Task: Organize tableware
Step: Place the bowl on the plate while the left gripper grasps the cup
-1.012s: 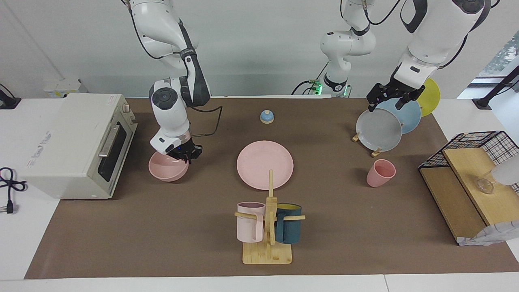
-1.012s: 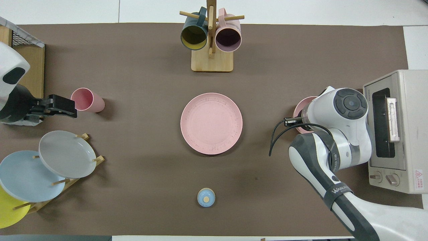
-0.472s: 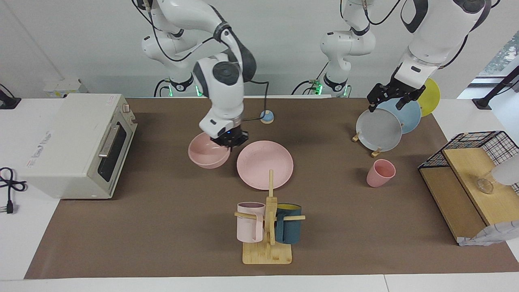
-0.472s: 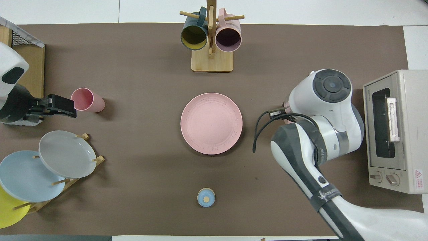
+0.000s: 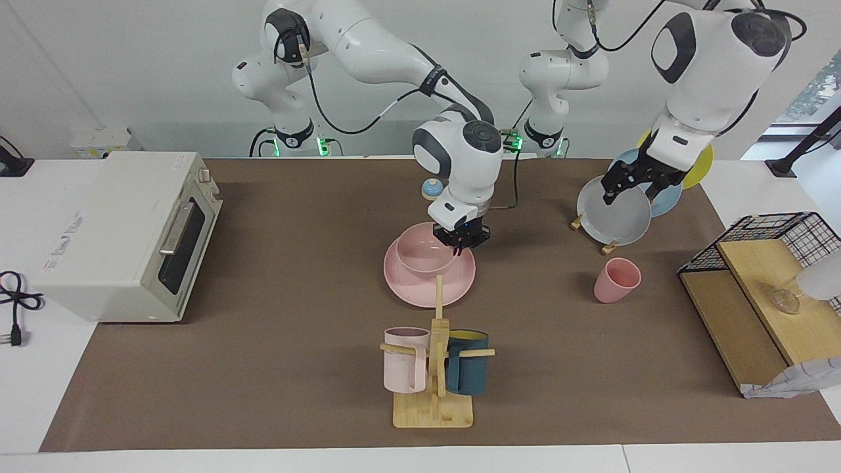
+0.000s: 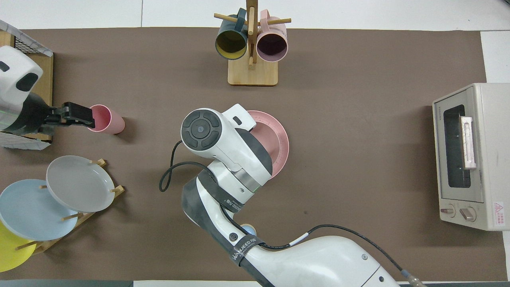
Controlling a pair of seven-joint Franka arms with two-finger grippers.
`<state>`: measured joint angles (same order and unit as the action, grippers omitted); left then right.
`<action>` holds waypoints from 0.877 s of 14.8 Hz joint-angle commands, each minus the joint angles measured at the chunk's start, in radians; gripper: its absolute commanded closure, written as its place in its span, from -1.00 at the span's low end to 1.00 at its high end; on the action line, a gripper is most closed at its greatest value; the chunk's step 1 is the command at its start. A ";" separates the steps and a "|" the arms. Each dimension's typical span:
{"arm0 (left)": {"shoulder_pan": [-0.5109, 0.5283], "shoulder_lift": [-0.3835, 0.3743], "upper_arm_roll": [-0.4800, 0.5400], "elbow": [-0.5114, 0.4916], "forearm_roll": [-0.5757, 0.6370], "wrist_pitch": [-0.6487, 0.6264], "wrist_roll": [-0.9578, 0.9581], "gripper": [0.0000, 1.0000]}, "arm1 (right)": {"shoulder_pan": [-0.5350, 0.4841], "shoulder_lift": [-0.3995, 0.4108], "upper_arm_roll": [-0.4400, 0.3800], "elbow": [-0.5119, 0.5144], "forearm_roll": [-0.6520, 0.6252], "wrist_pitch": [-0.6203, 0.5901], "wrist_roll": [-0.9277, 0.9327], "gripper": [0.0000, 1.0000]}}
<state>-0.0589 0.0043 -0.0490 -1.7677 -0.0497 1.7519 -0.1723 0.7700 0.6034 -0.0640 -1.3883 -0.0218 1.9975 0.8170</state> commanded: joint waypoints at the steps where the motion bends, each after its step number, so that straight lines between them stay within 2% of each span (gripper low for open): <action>1: 0.005 0.077 -0.005 -0.039 -0.007 0.109 0.014 -1.00 | -0.011 -0.005 0.006 -0.005 0.013 0.006 0.018 1.00; 5: 0.007 0.164 -0.005 -0.044 -0.006 0.208 0.016 -1.00 | -0.015 -0.005 0.009 -0.015 0.101 0.033 0.094 1.00; 8: 0.010 0.180 -0.003 -0.077 -0.006 0.274 0.017 -1.00 | -0.021 -0.005 0.007 -0.005 0.088 0.014 0.084 -0.06; 9: 0.008 0.180 -0.003 -0.097 -0.006 0.290 0.017 -1.00 | -0.024 -0.005 0.007 0.000 0.071 -0.008 0.061 -0.60; 10: 0.008 0.180 -0.003 -0.110 -0.006 0.302 0.016 -1.00 | -0.026 -0.005 0.007 0.002 0.037 -0.040 0.039 -0.67; 12: 0.008 0.181 -0.003 -0.136 -0.006 0.339 0.014 -1.00 | -0.047 -0.026 0.004 0.061 0.016 -0.118 -0.011 -1.00; 13: 0.010 0.183 -0.003 -0.144 -0.006 0.348 0.014 -1.00 | -0.075 -0.049 0.004 0.086 0.014 -0.175 -0.059 -1.00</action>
<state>-0.0581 0.1979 -0.0502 -1.8709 -0.0497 2.0543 -0.1707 0.7426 0.5956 -0.0672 -1.3561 0.0068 1.9212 0.8358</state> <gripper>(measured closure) 0.000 0.260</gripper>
